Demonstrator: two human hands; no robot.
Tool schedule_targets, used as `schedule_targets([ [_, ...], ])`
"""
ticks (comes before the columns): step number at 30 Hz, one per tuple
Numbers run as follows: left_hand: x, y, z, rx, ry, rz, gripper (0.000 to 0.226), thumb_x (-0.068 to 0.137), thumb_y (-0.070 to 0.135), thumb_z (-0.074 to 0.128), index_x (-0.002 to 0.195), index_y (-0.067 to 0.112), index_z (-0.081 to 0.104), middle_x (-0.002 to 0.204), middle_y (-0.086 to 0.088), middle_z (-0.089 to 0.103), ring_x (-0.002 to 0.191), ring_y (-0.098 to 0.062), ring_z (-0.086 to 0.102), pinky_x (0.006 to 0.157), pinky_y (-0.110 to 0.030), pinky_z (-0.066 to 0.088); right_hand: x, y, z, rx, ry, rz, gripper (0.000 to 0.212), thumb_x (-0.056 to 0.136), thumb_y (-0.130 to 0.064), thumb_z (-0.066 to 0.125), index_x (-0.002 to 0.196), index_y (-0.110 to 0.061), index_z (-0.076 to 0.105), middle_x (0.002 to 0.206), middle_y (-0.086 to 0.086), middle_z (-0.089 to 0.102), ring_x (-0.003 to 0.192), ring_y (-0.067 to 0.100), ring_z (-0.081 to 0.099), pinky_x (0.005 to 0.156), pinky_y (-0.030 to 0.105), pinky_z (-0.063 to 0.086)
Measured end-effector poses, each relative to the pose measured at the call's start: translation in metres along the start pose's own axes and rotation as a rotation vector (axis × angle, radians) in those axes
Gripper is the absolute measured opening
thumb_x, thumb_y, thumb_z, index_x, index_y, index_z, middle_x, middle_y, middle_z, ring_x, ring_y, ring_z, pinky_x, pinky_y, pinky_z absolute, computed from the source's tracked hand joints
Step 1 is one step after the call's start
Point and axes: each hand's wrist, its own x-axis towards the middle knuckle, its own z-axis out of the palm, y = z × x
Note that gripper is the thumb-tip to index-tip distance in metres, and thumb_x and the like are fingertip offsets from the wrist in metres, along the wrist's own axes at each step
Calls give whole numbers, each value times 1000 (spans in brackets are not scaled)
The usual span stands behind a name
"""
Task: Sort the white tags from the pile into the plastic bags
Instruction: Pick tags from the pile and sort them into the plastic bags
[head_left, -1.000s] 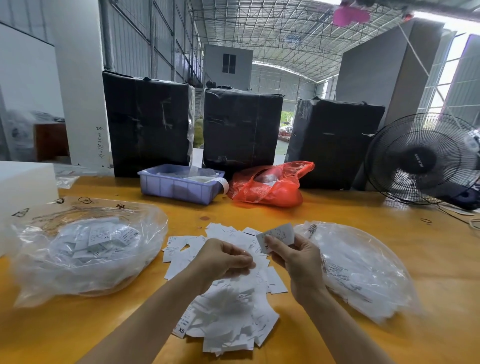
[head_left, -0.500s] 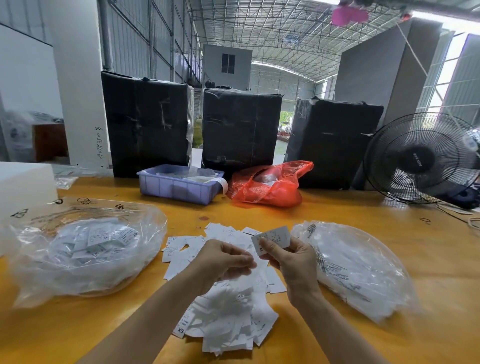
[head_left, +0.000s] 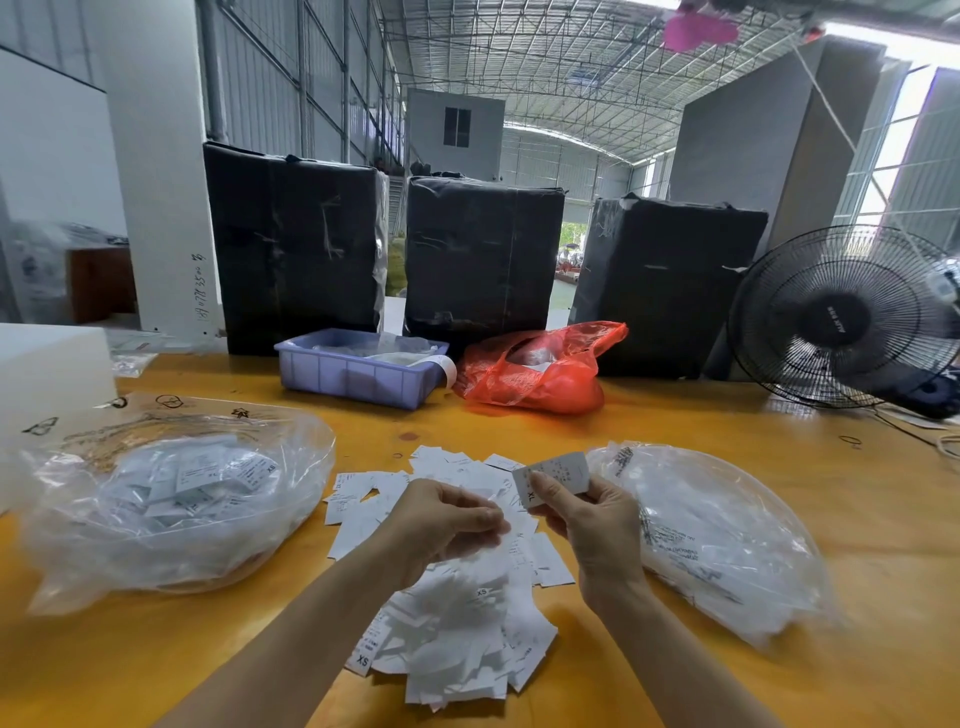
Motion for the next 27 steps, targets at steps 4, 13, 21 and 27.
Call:
schedule_targets([
  [4, 0, 0, 0, 1, 4, -1, 7, 77, -1, 73, 83, -1, 70, 75, -14, 74, 61, -16, 70, 51, -19, 52, -3, 3, 4, -3, -34, -3, 10, 73, -7, 76, 81, -6, 70, 69, 6, 72, 62, 16, 67, 56, 20, 52],
  [13, -3, 2, 2, -32, 21, -4, 2, 79, -3, 70, 81, -2, 71, 68, -12, 72, 53, -13, 68, 45, -17, 49, -6, 6, 6, -51, -67, 39, 11, 76, -15, 75, 82, -7, 71, 68, 6, 72, 58, 13, 65, 55, 21, 49],
  [21, -2, 2, 2, -18, 21, -11, 2, 78, -3, 71, 79, -1, 70, 71, -13, 73, 57, -15, 69, 50, -19, 52, -4, 1, 4, 11, 30, -33, 10, 76, -12, 75, 83, -7, 69, 74, 10, 71, 62, 16, 68, 54, 21, 51],
  [27, -2, 2, 2, -16, 20, -8, 3, 79, -3, 70, 78, 0, 70, 71, -13, 73, 58, -15, 69, 53, -21, 55, -4, 5, 5, -76, 16, -59, 11, 76, -13, 77, 81, -8, 69, 70, 7, 71, 60, 13, 68, 51, 15, 47],
])
